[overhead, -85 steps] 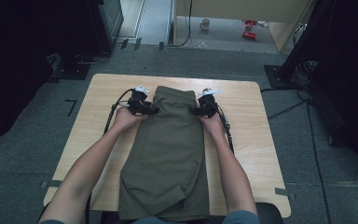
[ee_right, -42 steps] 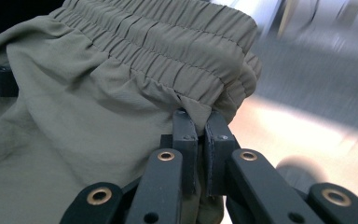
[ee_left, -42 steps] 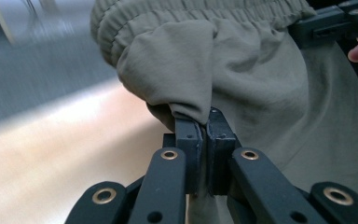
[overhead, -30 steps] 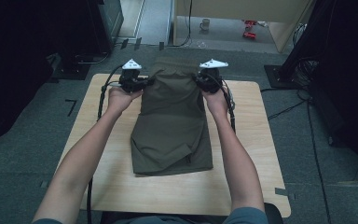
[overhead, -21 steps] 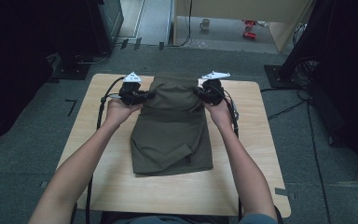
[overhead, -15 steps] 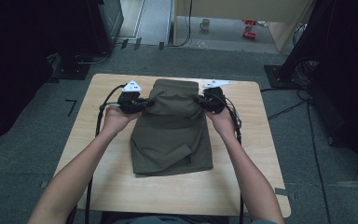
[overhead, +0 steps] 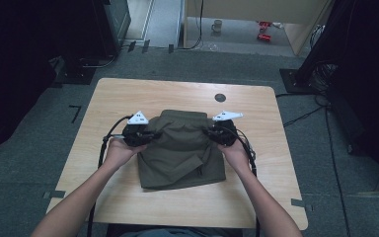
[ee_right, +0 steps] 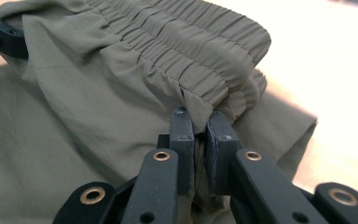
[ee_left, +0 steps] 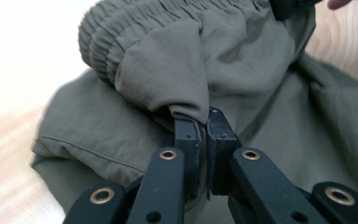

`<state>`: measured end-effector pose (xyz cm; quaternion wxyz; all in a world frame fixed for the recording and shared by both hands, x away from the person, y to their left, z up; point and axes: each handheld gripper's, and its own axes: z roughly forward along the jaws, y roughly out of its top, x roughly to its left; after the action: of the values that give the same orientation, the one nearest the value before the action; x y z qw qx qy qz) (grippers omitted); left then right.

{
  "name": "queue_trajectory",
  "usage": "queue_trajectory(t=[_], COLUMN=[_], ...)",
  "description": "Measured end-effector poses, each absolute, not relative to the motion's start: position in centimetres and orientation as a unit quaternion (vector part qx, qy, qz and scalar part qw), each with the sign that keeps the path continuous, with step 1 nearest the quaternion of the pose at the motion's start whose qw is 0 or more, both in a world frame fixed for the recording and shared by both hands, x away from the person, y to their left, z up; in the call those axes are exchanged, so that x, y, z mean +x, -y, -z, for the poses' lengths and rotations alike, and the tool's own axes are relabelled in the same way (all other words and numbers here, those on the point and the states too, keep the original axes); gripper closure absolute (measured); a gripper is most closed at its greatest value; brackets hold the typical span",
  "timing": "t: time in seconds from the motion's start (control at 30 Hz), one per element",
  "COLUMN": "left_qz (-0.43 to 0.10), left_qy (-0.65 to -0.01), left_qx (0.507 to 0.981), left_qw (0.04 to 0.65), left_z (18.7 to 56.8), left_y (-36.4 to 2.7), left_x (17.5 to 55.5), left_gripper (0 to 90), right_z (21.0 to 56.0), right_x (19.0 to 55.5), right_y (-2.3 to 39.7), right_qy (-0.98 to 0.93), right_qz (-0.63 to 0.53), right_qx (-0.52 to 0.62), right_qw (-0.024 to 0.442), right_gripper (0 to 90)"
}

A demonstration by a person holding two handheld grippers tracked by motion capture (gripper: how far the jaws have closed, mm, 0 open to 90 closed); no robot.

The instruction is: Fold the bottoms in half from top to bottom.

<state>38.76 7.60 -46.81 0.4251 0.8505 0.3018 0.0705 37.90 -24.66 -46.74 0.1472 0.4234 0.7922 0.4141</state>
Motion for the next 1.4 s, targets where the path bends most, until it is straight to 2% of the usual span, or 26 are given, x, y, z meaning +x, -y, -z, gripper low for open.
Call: queue_trajectory(t=[0.33,0.43,0.7,0.8,0.97,1.1,1.27,1.4], left_qz=[-0.020,-0.027,-0.048,-0.038,-0.022,-0.016,-0.018,-0.030], left_qy=[-0.323,-0.319,-0.332,-0.342,-0.349,-0.350,-0.345,-0.359], left_qx=[0.864,0.868,0.858,0.852,0.849,0.842,0.836,0.828], left_qw=[0.386,0.380,0.388,0.393,0.396,0.411,0.427,0.431], left_z=[49.7,50.2,50.8,50.9,50.2,49.0,47.0,46.2], left_y=[-7.9,-7.8,-7.6,-7.8,-8.2,-8.5,-9.3,-9.9], left_x=[37.7,37.8,39.9,40.2,40.2,40.1,40.3,41.5], left_gripper=[85.4,84.9,84.2,82.9,65.9,61.5,62.4,70.4], right_z=[49.7,50.5,51.2,51.2,50.5,49.5,48.0,47.4], right_x=[35.8,35.5,36.2,36.5,36.7,36.4,36.4,37.0], right_y=[24.7,24.6,24.3,24.3,25.1,25.8,26.8,28.1], right_qy=[-0.805,-0.809,-0.809,-0.803,-0.795,-0.792,-0.786,-0.777], right_qz=[-0.396,-0.386,-0.386,-0.388,-0.407,-0.419,-0.426,-0.429], right_qx=[0.425,0.429,0.423,0.431,0.435,0.431,0.430,0.442], right_qw=[0.120,0.112,0.135,0.134,0.114,0.111,0.121,0.130], right_gripper=[79.4,79.0,79.7,78.8,61.0,54.3,53.4,60.9])
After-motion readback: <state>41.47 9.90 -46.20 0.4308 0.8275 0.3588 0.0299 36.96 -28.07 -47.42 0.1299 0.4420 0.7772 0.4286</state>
